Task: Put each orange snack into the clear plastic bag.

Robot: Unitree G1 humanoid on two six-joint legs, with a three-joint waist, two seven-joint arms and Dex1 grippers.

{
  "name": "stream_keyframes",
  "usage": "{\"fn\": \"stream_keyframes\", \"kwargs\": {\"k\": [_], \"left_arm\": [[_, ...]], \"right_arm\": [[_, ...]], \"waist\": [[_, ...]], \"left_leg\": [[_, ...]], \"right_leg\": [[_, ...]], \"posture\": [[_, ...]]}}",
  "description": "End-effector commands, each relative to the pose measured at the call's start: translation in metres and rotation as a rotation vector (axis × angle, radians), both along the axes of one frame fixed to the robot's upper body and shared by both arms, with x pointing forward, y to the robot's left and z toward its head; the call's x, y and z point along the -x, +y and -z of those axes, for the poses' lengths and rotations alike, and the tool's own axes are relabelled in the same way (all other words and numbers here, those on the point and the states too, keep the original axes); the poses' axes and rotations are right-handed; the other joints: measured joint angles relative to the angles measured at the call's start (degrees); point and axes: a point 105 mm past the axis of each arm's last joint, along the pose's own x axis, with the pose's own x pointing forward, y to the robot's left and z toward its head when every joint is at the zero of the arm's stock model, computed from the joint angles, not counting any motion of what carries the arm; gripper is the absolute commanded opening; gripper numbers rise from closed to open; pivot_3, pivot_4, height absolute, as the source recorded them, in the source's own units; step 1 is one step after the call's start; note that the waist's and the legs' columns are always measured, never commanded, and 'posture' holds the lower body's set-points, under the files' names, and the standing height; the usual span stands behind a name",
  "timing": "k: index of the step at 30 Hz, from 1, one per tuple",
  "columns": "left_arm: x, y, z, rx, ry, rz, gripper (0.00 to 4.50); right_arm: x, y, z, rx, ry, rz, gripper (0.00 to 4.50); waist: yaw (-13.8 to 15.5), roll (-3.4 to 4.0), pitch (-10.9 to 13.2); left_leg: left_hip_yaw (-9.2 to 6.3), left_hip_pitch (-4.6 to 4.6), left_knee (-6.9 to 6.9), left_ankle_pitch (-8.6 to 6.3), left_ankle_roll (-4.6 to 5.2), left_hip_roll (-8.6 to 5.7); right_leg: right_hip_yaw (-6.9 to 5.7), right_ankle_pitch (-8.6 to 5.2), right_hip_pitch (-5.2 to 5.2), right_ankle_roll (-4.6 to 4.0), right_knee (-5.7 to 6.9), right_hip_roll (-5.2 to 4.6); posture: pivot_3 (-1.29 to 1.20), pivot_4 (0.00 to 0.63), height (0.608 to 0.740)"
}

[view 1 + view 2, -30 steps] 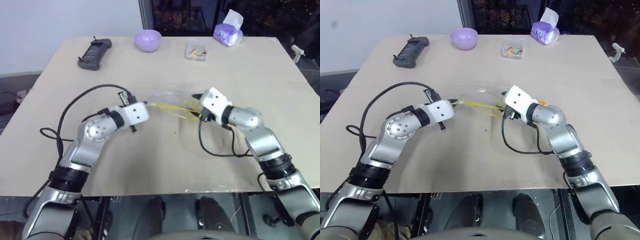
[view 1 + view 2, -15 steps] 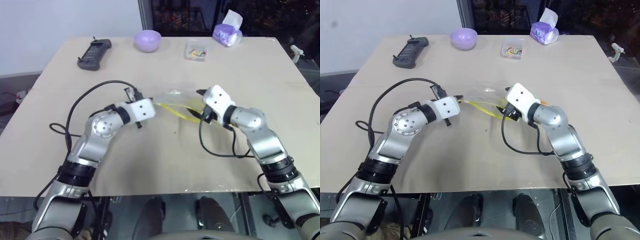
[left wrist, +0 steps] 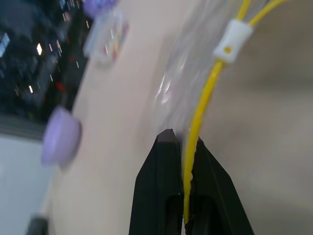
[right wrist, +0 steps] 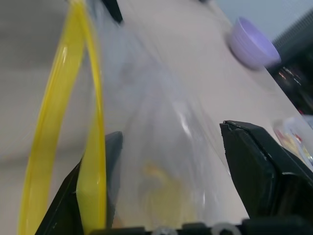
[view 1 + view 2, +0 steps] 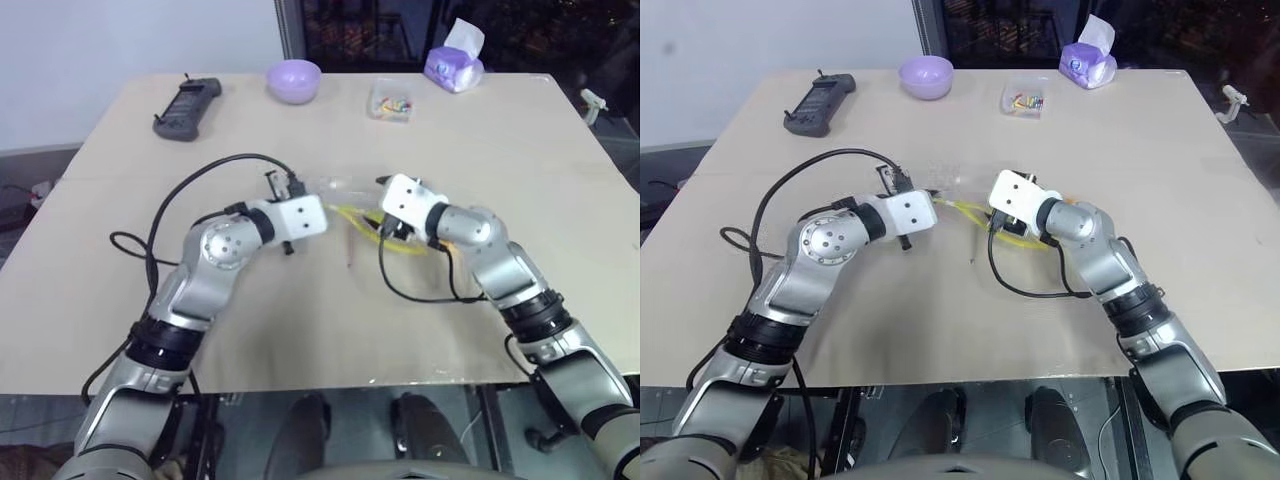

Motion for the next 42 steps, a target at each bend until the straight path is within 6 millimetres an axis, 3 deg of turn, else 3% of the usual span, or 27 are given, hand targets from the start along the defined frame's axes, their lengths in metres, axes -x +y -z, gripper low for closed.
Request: {"fn": "stream_keyframes", "kwargs": {"k": [1,11,14,17,20,23,24,29,36,42], "left_arm": [[-0.005,0.008,-0.018,0.032,-0.043,-0.065,0.0],[-0.007,0.001,-0.028,0.052,-0.054,-0.074,0.0],[0.003,-0.024,-0.045,0.056,-0.122,0.053,0.0],[0.007,-0.036,-0.044,0.04,-0.137,0.08,0.0],[0.006,-0.036,-0.04,0.021,-0.135,0.067,0.0],[0.002,-0.029,-0.039,0.013,-0.137,0.032,0.0],[0.001,-0.028,-0.039,0.011,-0.138,0.026,0.0],[-0.002,-0.017,-0.031,0.015,-0.115,-0.023,0.0],[-0.012,0.003,-0.025,0.036,-0.094,-0.13,0.0],[-0.012,-0.008,-0.032,0.072,-0.102,-0.101,0.0]], "right_arm": [[0.008,-0.004,-0.013,0.056,-0.071,-0.048,3.45],[0.003,-0.011,-0.01,0.179,-0.14,-0.03,3.45],[-0.012,-0.02,-0.007,0.18,-0.128,0.075,3.45],[-0.018,-0.007,-0.009,0.044,-0.057,0.102,3.45],[-0.016,0.0,-0.008,-0.006,0.02,0.088,3.45],[-0.014,0.002,-0.008,-0.029,0.065,0.078,4.37],[-0.014,0.001,-0.008,-0.03,0.068,0.08,4.45],[-0.014,-0.004,-0.018,-0.092,0.035,0.111,4.45],[-0.005,-0.016,-0.031,-0.177,0.047,0.104,4.45],[-0.003,-0.017,-0.023,-0.145,0.065,0.098,4.45]], "waist": [[0.1,0.0,0.0],[0.0,0.0,0.0],[0.1,-0.01,0.0],[0.1,-0.01,0.0],[-0.1,0.0,0.0],[-0.1,0.0,0.0],[-0.1,0.0,0.0],[-0.5,0.12,0.1],[0.0,0.12,0.1],[0.1,0.12,0.1]], "left_leg": [[0.0,0.0,0.01,0.0,0.0,0.0],[0.0,0.0,0.01,0.0,-0.01,0.01],[0.0,0.0,0.01,0.0,-0.01,0.0],[0.0,-0.01,0.02,0.01,-0.02,0.0],[0.01,0.0,0.01,0.01,-0.02,0.01],[-0.06,-0.02,0.0,0.01,-0.01,-0.05],[-0.22,-0.05,0.01,0.01,0.0,-0.12],[-1.01,-0.04,0.02,0.18,-0.26,-0.22],[-0.78,0.03,0.03,0.14,-0.21,-0.12],[-0.75,0.03,0.02,0.14,-0.2,-0.12]], "right_leg": [[-0.01,0.0,0.0,0.0,-0.01,0.0],[0.0,0.0,0.0,0.0,0.02,0.0],[0.0,0.0,0.0,0.0,0.01,0.0],[0.0,0.0,0.01,0.0,0.02,-0.01],[0.02,0.0,0.0,0.0,0.03,0.0],[-0.02,0.0,0.02,0.0,0.01,-0.01],[-0.16,0.0,0.06,0.0,0.01,-0.05],[-0.99,-0.04,0.44,-0.01,-0.11,-0.12],[-0.83,-0.04,0.42,-0.04,-0.03,-0.09],[-0.8,-0.04,0.42,-0.04,-0.04,-0.1]], "posture": [[0.0,0.15,0.74],[0.0,0.15,0.74],[0.0,0.15,0.74],[0.0,0.15,0.74],[0.0,0.15,0.74],[0.0,0.15,0.74],[0.0,0.15,0.74],[0.0,0.15,0.74],[0.0,0.15,0.74],[0.0,0.15,0.74]]}}
